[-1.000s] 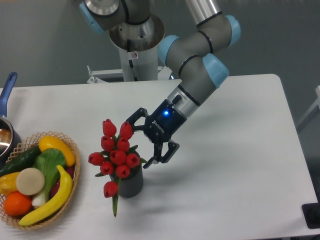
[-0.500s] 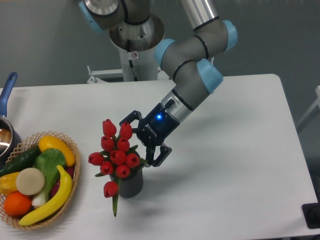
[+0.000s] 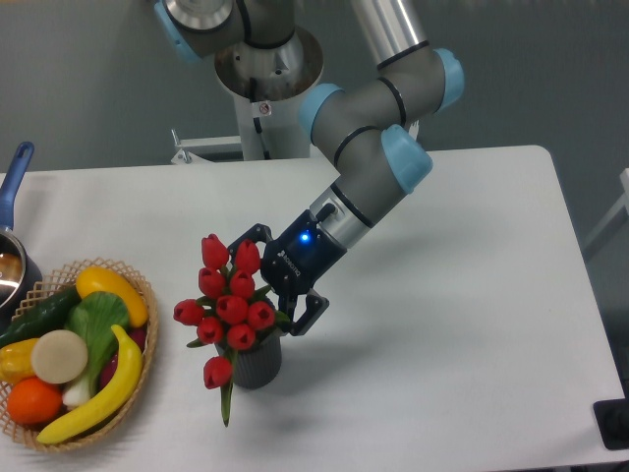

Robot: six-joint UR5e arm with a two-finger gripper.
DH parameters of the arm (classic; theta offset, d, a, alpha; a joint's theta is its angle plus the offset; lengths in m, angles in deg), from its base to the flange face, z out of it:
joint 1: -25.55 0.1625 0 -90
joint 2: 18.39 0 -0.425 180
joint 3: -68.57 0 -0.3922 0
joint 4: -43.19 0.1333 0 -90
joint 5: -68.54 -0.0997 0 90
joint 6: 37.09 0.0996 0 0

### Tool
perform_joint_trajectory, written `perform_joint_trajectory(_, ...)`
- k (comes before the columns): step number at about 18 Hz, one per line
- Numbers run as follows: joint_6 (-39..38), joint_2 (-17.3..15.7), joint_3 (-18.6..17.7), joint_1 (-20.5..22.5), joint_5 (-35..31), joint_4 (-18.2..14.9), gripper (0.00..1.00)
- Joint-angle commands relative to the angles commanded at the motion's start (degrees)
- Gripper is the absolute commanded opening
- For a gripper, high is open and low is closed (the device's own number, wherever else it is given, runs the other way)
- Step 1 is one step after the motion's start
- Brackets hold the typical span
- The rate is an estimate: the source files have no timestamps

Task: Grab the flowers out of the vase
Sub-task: 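Position the gripper fingers around the tulip stems just above the vase rim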

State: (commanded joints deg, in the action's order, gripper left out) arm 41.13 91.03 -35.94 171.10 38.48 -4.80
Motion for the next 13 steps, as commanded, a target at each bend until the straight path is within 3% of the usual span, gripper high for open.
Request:
perform_joint_trajectory(9,-0.3,0.1,0.4,0.1,0.0,0.0,0.57)
perform_joint_trajectory(13,-0.3,0.0,0.6,0.4,0.1,0.0,0.55)
